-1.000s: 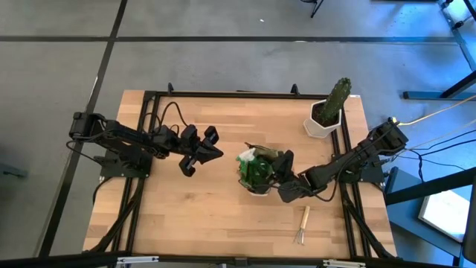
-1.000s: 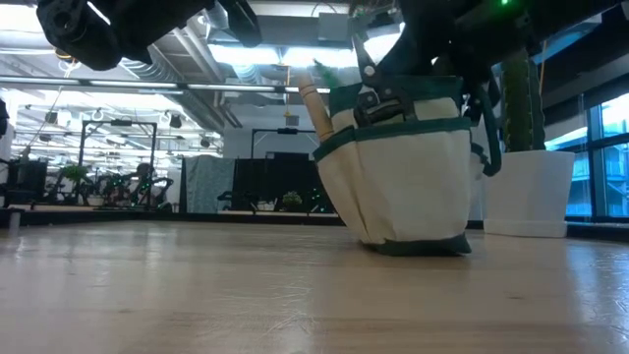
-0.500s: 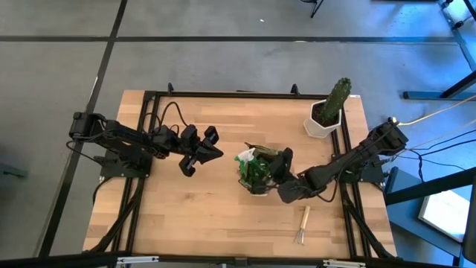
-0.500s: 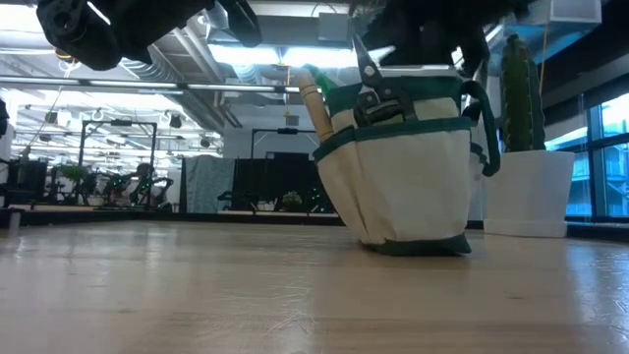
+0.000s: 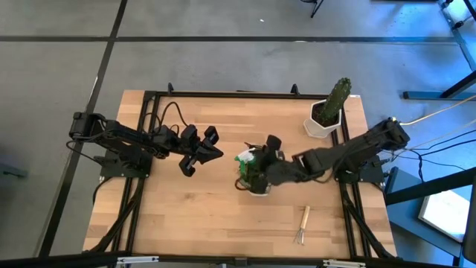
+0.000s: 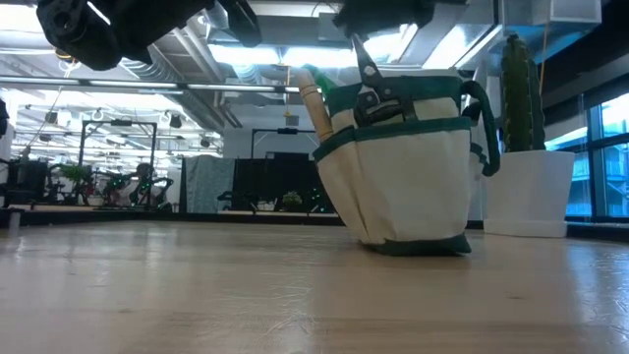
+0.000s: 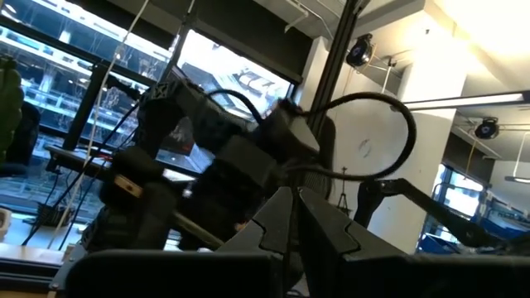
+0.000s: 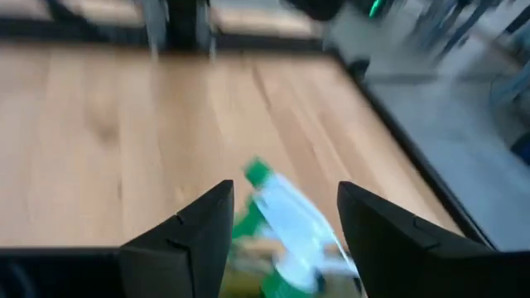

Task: Pick & Place Garden tools in Gardening bag
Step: Put the green spray bottle into the green gardening bag

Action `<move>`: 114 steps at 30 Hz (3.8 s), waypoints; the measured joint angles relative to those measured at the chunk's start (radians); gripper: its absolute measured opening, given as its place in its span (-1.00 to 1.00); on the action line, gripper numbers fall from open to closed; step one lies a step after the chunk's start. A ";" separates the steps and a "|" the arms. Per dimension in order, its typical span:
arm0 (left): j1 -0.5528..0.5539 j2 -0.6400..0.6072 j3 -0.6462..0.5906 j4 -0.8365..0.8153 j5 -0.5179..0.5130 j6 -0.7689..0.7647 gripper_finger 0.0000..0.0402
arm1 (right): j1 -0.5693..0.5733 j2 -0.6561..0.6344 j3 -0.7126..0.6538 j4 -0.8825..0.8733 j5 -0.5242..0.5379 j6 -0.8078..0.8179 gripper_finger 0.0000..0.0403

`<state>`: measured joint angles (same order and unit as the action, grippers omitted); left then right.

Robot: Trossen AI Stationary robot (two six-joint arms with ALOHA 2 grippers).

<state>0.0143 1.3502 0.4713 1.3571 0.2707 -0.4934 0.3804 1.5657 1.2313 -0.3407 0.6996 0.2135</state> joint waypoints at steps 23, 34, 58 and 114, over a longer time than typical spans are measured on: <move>-0.019 0.000 0.001 -0.006 0.041 -0.025 -0.93 | -0.092 -0.038 0.219 -0.677 -0.783 0.065 -0.02; -0.035 0.000 0.018 0.008 0.035 -0.018 -0.93 | -0.044 -0.048 0.318 -0.589 -0.828 0.087 -0.02; -0.045 0.000 0.018 0.008 0.034 -0.017 -0.93 | -0.077 -0.047 0.322 -0.578 -0.750 -0.037 -0.02; -0.061 0.000 0.018 -0.082 -0.012 0.009 -0.93 | -0.685 0.218 0.219 -0.460 -1.557 -0.858 -0.02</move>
<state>-0.0471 1.3500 0.4892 1.2747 0.2588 -0.4843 -0.3048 1.7836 1.4502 -0.8007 -0.8571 -0.6447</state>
